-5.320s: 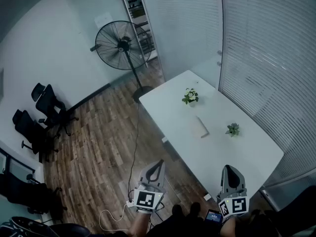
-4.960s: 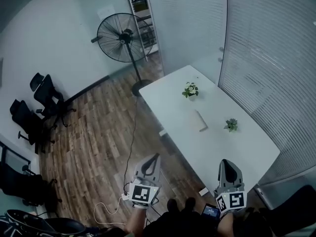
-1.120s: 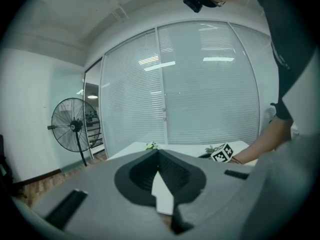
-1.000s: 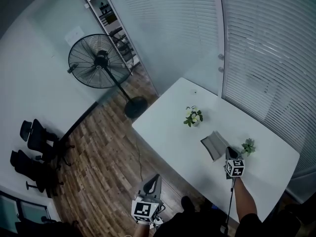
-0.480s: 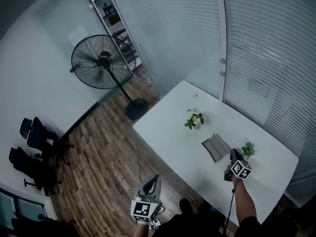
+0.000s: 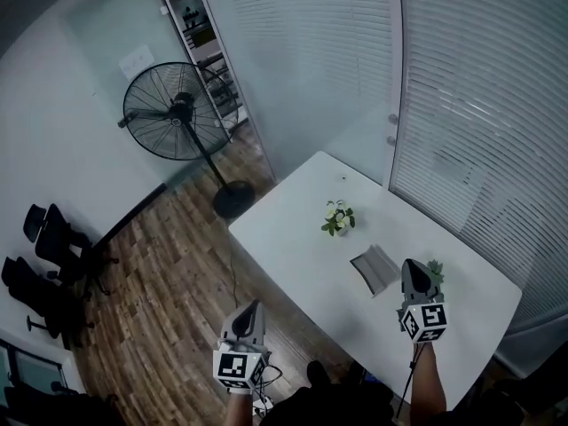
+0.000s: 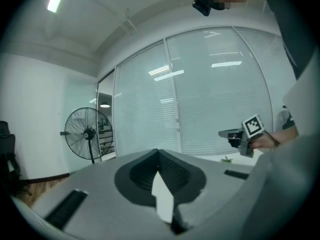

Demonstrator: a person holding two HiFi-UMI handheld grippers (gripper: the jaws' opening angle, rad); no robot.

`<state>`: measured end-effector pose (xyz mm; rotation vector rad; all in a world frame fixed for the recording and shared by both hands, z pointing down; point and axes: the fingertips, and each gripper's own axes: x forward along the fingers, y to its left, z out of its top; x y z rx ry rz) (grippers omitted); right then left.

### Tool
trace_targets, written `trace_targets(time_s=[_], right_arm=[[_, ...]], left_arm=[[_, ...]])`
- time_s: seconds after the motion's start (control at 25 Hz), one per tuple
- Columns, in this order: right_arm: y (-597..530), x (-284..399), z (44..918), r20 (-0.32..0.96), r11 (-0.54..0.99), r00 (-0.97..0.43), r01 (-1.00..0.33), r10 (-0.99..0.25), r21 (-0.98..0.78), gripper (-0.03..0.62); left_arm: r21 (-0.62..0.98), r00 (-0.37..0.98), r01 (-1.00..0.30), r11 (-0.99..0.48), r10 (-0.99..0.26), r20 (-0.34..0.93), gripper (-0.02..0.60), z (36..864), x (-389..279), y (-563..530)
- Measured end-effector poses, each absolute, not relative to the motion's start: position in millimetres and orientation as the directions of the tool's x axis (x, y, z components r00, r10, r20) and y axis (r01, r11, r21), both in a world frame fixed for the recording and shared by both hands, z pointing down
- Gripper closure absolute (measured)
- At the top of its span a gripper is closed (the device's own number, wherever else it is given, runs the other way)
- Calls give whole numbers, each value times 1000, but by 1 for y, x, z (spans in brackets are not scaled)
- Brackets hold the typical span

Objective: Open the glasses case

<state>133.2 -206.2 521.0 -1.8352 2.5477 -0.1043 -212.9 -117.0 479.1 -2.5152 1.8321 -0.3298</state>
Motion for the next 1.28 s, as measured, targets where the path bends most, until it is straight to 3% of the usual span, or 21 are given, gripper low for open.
trace_targets(time_s=[0.28,1.28], right_arm=[[-132,82,413,-54,319,-325,-943,-944,94,579],[-109,80,405,-71,323,-326,-945,-943,53,579]], left_arm=[[-195,272,-937,-289,-956,110,591,447,-216,-127],[-218,281,-933,-287,-958,61,589,430,-214,-116]])
